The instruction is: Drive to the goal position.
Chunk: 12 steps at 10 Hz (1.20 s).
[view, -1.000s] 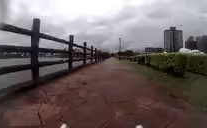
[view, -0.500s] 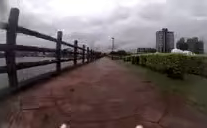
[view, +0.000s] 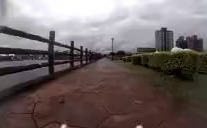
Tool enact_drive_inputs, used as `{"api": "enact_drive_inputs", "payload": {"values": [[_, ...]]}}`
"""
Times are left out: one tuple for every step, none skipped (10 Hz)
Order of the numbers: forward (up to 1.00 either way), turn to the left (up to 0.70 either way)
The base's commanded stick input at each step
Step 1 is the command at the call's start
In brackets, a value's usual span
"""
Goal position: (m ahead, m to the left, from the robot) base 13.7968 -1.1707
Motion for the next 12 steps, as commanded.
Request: {"api": "enact_drive_inputs", "payload": {"values": [[0.85, 0.01], [0.85, 0.01], [0.85, 0.01], [0.85, 0.01], [0.85, 0.01], [0.85, 0.01], [0.85, 0.01], [0.85, 0.01], [0.85, 0.01], [0.85, 0.01], [0.85, 0.01], [0.85, 0.01]]}}
